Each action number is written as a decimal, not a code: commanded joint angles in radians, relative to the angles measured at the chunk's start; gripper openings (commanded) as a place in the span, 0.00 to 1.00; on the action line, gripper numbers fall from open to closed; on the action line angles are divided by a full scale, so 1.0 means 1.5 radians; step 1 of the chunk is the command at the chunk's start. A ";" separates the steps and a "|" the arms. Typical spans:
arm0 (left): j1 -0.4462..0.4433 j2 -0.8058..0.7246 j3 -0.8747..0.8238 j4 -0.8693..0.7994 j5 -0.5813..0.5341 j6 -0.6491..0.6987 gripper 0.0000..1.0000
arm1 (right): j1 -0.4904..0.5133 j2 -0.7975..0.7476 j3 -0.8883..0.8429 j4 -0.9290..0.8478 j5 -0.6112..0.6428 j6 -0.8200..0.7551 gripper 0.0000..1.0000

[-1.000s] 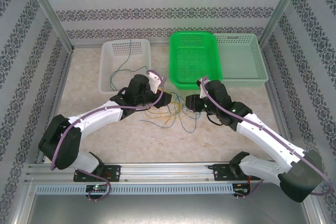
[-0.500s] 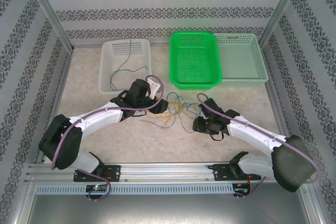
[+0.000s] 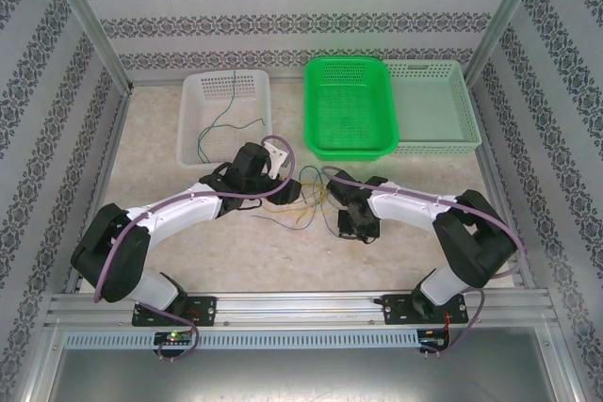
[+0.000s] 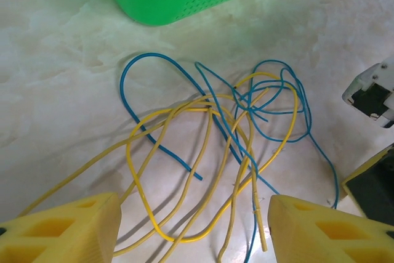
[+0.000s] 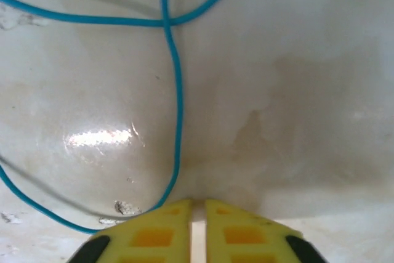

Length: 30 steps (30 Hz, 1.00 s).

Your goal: Untangle the cables

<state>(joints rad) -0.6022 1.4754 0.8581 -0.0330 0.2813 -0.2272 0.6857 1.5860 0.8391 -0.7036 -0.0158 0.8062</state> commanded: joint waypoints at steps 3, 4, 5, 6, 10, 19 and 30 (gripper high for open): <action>-0.007 -0.030 -0.026 -0.027 -0.031 0.027 0.66 | 0.012 0.033 -0.016 0.076 0.025 0.006 0.00; -0.007 -0.030 -0.028 -0.027 -0.032 0.027 0.67 | 0.011 0.021 -0.014 0.071 0.033 0.008 0.00; -0.007 -0.031 -0.029 -0.026 -0.032 0.027 0.67 | 0.011 0.004 -0.013 0.063 0.045 0.008 0.00; -0.007 -0.031 -0.029 -0.025 -0.032 0.028 0.67 | 0.009 -0.013 -0.012 0.055 0.055 0.011 0.00; -0.007 -0.024 -0.027 -0.023 -0.027 0.027 0.67 | -0.004 -0.084 -0.030 0.058 0.058 0.033 0.16; -0.012 -0.030 -0.050 -0.077 0.022 0.017 0.62 | -0.010 -0.149 -0.024 0.075 0.051 0.025 0.31; -0.078 -0.017 -0.018 -0.052 0.019 -0.073 0.67 | -0.035 -0.161 -0.043 0.130 0.044 0.012 0.36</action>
<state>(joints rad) -0.7136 1.4334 0.7658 -0.1360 0.3317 -0.2726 0.6365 1.3758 0.7891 -0.5362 0.0376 0.8345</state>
